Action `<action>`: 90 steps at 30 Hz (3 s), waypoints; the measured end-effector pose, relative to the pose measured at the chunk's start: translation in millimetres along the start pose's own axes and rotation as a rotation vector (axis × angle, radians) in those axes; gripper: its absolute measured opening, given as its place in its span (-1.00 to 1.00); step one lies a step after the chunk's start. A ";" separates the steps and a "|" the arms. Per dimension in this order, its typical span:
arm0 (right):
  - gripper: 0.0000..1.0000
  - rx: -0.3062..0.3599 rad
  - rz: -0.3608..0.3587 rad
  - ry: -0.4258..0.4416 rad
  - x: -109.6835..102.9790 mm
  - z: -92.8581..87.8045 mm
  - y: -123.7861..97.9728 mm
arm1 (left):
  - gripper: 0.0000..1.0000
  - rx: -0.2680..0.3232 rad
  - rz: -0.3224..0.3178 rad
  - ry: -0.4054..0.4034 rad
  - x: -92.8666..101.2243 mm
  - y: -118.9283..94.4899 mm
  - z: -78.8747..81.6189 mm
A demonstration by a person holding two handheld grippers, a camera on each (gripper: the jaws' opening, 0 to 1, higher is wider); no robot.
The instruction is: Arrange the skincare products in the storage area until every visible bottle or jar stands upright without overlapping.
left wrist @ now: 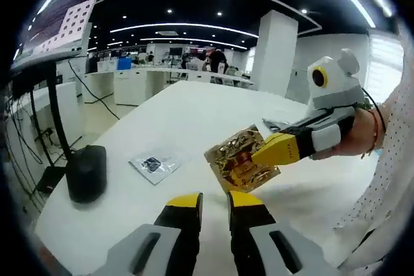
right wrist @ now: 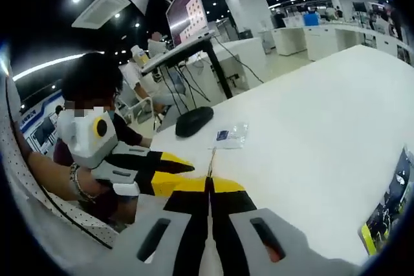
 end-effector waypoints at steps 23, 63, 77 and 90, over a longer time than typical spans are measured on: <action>-1.00 0.090 0.059 0.094 1.2 1.8 -37.5 | -0.86 -0.069 -0.263 -0.132 52.0 8.2 9.4; -1.00 0.044 -0.405 0.178 84.8 -16.5 -69.7 | -1.00 -0.237 -0.213 -0.004 72.5 100.7 45.0; -1.00 -0.017 -0.599 0.161 168.6 -23.0 -70.5 | -1.00 -0.301 -0.193 0.075 84.6 190.2 75.6; -0.92 -0.158 -0.698 0.074 210.0 -40.0 -67.9 | -0.99 -0.396 -0.144 0.170 86.0 244.5 77.0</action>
Point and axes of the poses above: the point that each gripper's makers call its tool centre point, and the gripper's own axes: y roughly forward along the fingers, x roughly to its right, z roughly out of its top, the point moved 4 cm from there along -y, roughly backward along the fingers, and after that the axes turned 15 degrees about -y, right-handed, at the moved point
